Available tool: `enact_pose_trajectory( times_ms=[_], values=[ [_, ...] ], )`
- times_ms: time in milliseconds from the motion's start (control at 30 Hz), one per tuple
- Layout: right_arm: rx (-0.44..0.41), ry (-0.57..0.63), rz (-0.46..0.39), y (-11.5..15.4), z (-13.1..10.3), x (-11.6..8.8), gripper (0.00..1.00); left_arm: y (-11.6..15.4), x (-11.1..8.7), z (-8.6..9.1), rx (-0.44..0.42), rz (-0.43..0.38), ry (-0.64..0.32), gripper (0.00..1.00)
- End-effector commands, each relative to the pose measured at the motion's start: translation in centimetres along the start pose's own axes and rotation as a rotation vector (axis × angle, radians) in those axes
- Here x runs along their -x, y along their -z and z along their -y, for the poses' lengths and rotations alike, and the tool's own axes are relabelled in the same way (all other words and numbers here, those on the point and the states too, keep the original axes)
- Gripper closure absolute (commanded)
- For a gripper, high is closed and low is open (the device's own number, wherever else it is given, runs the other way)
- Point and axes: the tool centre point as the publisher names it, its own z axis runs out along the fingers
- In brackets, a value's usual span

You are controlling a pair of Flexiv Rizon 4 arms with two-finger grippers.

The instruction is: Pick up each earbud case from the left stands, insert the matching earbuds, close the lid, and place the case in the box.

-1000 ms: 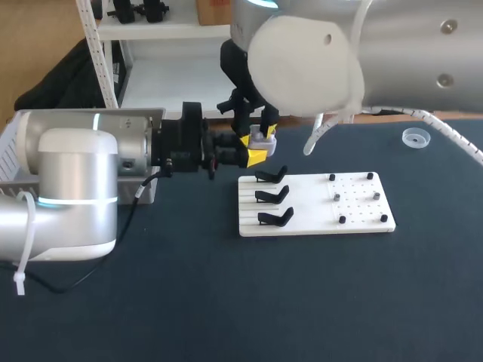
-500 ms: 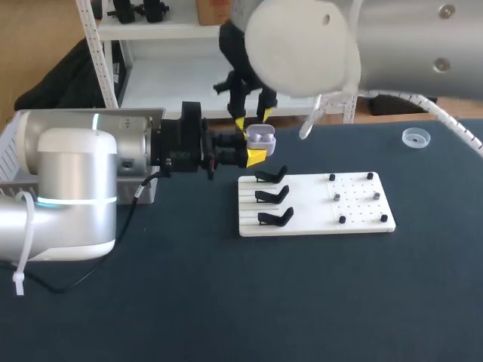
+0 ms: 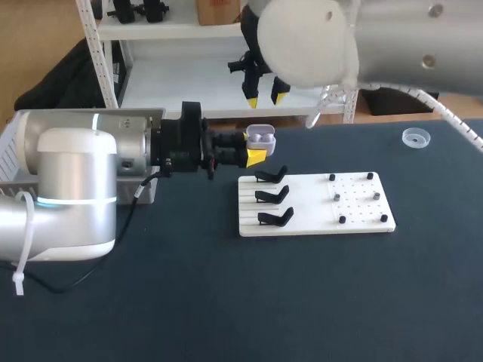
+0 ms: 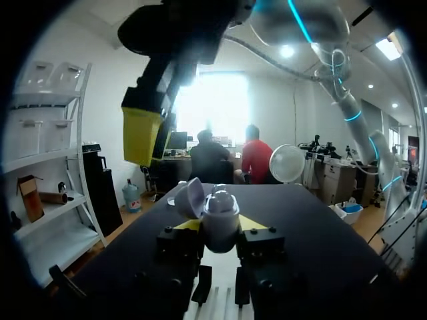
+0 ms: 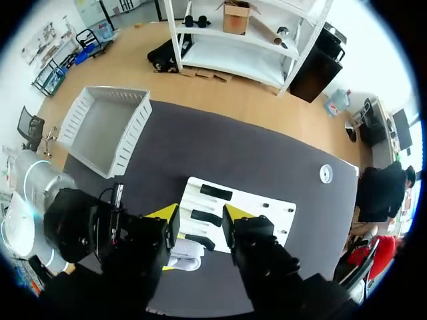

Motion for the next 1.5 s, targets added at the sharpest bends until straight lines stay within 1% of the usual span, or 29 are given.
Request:
enact_pose_trajectory(
  times_ms=[33,233,433,767,967,1033,1067,1133,1233,1267,1333,1400,1500],
  values=[
    [-0.017,-0.003,-0.037,-1.4,0.1,0.3,0.59,0.0,0.0,0.1,0.004,0.002,-0.001,1.0],
    [-0.03,-0.006,-0.069,-2.4,0.5,-1.4,0.59,0.0,0.0,0.1,0.004,0.002,-0.001,1.0],
    [-0.036,-0.002,-0.078,-2.1,0.7,-2.8,0.59,0.0,0.0,0.1,0.004,0.002,-0.001,1.0],
    [0.006,-0.018,-0.078,-1.3,0.2,-4.7,0.58,0.0,0.0,0.1,0.004,0.002,-0.001,1.0],
    [0.022,-0.03,-0.083,-1.5,0.0,-5.2,0.56,0.0,0.0,0.1,0.004,0.002,-0.001,1.0],
    [0.03,-0.055,-0.051,-0.9,0.3,-4.8,0.55,0.0,0.0,0.1,0.004,0.002,-0.001,1.0],
    [0.049,-0.076,-0.035,-0.2,0.6,-4.6,0.53,0.0,0.0,0.1,0.004,0.002,-0.001,1.0],
    [0.088,-0.12,-0.001,1.3,1.3,-4.3,0.53,0.0,0.0,0.1,0.004,0.002,-0.001,1.0],
    [0.146,-0.179,0.036,2.9,2.5,-4.7,0.51,0.0,0.0,0.1,0.004,0.002,-0.001,1.0],
    [0.16,-0.195,0.046,3.2,2.9,-5.0,0.47,0.5,0.6,-0.1,-0.002,-0.001,-0.017,1.0],
    [0.186,-0.223,0.054,3.3,3.6,-5.9,0.14,1.5,1.7,-0.4,0.001,-0.013,-0.048,1.0],
    [0.213,-0.249,0.061,3.0,4.2,-7.0,0.0,2.8,2.7,-0.8,0.014,-0.019,-0.078,1.0],
    [0.249,-0.305,0.055,2.4,5.0,-8.5,0.0,5.3,3.5,-1.9,0.047,-0.03,-0.111,1.0]
  ],
)
